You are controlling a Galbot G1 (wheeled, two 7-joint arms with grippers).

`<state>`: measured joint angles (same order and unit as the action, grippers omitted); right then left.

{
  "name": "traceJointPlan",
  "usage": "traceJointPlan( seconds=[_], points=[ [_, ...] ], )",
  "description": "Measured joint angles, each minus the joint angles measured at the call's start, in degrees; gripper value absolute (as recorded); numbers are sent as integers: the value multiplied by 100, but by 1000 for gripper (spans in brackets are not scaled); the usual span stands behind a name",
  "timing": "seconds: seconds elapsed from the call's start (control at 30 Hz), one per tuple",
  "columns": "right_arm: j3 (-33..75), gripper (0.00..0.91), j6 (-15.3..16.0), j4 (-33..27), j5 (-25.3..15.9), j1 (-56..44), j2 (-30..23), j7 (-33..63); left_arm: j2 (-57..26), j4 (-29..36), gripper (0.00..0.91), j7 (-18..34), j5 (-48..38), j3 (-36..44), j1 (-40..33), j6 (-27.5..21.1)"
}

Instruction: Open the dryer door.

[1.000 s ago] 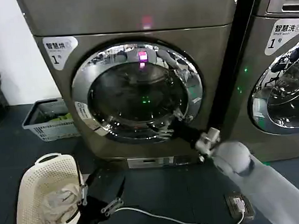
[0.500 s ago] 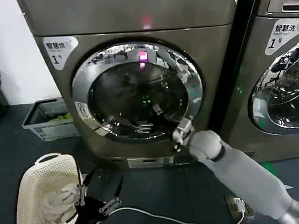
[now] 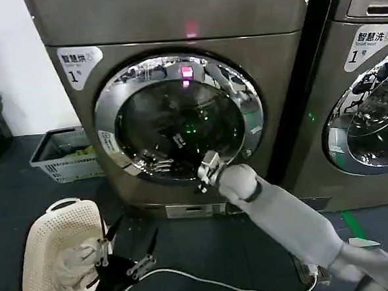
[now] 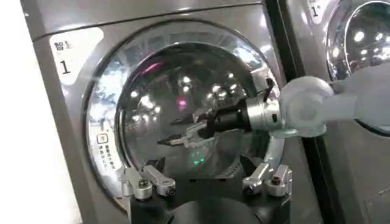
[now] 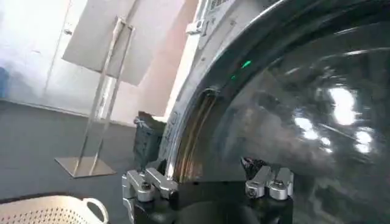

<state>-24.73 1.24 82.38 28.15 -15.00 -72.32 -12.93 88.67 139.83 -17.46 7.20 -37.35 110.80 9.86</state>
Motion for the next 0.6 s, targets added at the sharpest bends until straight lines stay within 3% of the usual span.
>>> traceJointPlan(
  seconds=[0.6],
  points=[
    [-228,907,-77,-767,-87,359,-752,-118,103,205,907,-5,-56,-182,109,7]
  ],
)
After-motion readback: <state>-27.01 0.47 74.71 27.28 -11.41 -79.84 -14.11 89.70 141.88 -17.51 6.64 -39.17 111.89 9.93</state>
